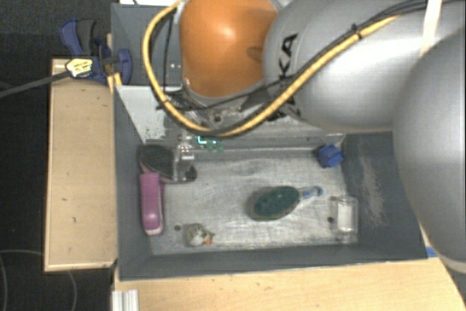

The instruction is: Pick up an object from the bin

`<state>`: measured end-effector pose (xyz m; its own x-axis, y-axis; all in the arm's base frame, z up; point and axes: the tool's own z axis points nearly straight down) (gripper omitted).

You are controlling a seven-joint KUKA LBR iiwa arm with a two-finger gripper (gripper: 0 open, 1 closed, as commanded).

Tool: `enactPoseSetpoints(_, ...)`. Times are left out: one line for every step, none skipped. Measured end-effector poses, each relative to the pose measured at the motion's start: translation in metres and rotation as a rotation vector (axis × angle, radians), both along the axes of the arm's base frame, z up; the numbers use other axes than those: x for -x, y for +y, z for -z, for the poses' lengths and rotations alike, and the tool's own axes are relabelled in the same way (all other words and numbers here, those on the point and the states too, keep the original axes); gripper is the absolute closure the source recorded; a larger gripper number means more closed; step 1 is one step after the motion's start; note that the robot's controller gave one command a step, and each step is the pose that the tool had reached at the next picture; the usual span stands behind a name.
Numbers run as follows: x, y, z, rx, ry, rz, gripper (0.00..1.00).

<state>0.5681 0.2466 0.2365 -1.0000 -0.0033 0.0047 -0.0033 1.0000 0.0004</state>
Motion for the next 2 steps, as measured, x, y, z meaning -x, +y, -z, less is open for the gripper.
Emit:
enactPoseSetpoints(-0.012,0.0,0.136,-0.004,-0.014,-0.027,0.0)
enactPoseSetpoints(-0.017,-0.017,0.167,0.0,-0.003,-0.291,0.0)
